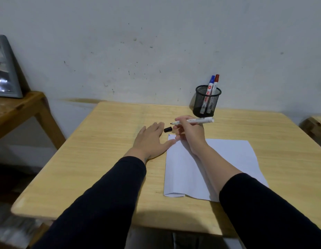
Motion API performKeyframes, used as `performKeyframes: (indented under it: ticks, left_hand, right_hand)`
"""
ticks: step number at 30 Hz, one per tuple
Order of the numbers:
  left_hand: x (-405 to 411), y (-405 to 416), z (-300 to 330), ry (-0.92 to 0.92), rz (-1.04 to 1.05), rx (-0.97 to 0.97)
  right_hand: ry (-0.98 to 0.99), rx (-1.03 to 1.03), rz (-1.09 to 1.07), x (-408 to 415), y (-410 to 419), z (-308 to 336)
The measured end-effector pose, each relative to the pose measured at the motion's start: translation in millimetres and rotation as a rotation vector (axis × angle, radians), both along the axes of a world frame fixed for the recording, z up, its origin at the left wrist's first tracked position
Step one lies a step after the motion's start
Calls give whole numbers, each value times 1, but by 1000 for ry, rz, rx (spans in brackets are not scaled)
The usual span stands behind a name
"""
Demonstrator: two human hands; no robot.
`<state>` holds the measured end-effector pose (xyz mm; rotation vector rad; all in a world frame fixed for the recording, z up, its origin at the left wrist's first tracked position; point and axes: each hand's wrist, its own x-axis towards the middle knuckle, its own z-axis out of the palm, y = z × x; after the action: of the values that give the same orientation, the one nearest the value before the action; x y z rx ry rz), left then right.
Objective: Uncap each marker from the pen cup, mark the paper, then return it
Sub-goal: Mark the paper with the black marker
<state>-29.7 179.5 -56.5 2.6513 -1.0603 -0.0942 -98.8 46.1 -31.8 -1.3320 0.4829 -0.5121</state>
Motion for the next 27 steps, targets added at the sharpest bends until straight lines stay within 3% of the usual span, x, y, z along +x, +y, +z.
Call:
performKeyframes:
  ticks: [5, 8, 22, 24, 27]
  left_hand:
    - [2, 0, -3, -7, -8, 16]
    - [1, 0, -4, -18, -10, 24]
    - [1, -1, -3, -12, -4, 17]
    - [2, 0, -4, -6, -2, 12]
    - [0, 0, 0, 31, 16, -26]
  right_hand:
    - [124, -355, -120, 8, 0, -10]
    - [168, -444, -144, 10, 2, -11]
    - [260, -547, -159, 14, 4, -12]
    - [252, -496, -167, 13, 4, -11]
    - [181, -252, -174, 6, 0, -4]
